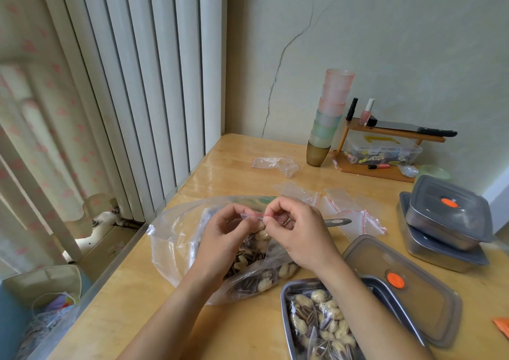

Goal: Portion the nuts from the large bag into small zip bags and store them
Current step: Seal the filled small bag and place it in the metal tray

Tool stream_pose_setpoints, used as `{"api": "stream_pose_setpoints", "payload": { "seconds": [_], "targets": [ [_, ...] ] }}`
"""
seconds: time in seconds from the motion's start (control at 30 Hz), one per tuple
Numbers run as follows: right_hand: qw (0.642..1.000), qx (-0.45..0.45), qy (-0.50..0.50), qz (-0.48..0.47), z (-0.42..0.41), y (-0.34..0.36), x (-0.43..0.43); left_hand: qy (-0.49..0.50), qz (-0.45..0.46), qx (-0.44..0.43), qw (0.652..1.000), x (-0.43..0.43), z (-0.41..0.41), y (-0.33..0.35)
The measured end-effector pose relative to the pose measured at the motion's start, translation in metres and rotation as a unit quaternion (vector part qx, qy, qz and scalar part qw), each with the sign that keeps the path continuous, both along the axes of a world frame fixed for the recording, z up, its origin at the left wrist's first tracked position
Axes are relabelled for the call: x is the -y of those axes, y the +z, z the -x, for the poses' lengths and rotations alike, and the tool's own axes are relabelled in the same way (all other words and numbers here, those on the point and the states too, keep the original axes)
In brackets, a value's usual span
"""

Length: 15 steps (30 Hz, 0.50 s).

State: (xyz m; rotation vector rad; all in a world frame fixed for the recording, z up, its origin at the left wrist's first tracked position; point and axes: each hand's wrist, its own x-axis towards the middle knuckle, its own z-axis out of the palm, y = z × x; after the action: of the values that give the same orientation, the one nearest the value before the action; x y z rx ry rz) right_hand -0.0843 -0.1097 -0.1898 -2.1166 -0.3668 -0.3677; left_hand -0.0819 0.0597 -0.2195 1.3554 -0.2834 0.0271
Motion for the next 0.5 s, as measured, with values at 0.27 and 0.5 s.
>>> {"api": "stream_pose_setpoints", "payload": {
  "seconds": [0.27,0.5],
  "targets": [
    [0.996,-0.033,-0.027,-0.082,-0.0043,-0.0024,0.0036,-0.051,-0.009,-0.006,0.999,0.0003,0.0019,-0.0006],
    [0.994,-0.071,-0.030,-0.081,-0.0062,-0.0037,0.0052,-0.035,-0.002,-0.006,0.999,0.0003,0.0006,0.0004]
  ]
}}
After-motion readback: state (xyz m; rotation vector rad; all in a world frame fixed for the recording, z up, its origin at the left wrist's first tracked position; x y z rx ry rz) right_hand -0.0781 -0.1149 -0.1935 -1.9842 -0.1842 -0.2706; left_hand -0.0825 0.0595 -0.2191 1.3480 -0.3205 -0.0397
